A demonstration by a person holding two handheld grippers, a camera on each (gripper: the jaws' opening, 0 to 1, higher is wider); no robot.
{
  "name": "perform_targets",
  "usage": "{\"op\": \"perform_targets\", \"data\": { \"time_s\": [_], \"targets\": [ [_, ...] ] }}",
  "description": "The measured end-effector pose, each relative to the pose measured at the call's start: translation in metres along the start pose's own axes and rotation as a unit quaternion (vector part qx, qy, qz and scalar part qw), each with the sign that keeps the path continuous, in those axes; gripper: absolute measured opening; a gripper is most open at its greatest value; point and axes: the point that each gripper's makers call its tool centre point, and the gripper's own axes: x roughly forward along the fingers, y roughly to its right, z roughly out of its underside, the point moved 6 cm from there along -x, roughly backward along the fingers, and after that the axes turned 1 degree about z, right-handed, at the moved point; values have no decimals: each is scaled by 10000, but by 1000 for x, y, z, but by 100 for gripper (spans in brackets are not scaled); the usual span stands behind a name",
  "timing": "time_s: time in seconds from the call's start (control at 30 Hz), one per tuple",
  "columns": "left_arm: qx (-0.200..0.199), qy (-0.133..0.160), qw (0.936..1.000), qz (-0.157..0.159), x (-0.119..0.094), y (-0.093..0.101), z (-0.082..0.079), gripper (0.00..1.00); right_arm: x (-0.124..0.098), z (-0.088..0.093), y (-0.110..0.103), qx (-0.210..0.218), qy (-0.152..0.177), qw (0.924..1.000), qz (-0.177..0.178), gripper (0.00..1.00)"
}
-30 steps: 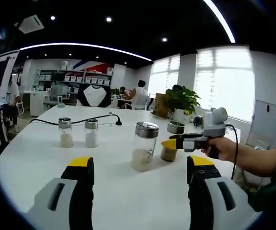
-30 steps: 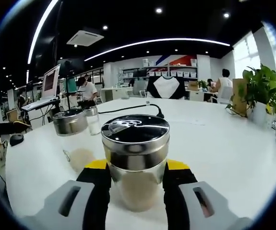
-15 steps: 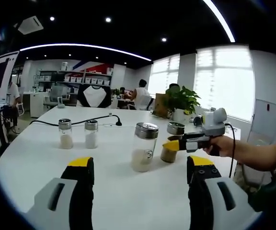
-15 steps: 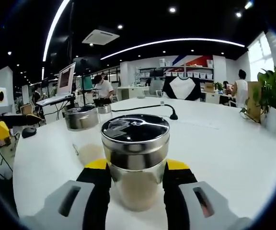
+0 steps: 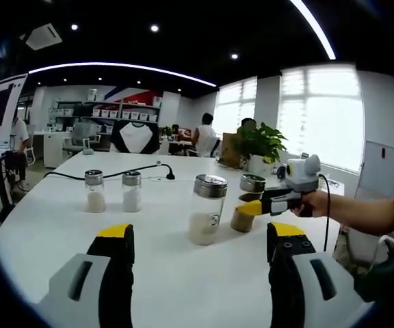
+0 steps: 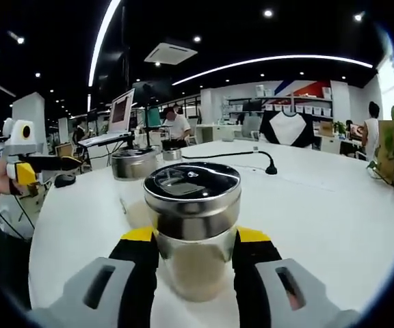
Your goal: Rotate the seasoning bottle until the label or dispensing opening points toward the visible target arrow and the bottle remains upright within the marked orientation range
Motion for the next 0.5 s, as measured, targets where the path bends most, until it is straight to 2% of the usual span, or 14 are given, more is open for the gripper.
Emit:
{"op": "perform_targets", "data": {
  "time_s": [0.17, 0.5],
  "targets": [
    [-7, -3, 10000, -5, 0, 0, 1, 84, 0, 0, 1, -15, -13, 9997, -259, 41],
    [-19, -27, 10000, -30, -1, -3, 2, 84, 1, 1, 1, 13, 5, 9985, -543, 42]
  ]
}}
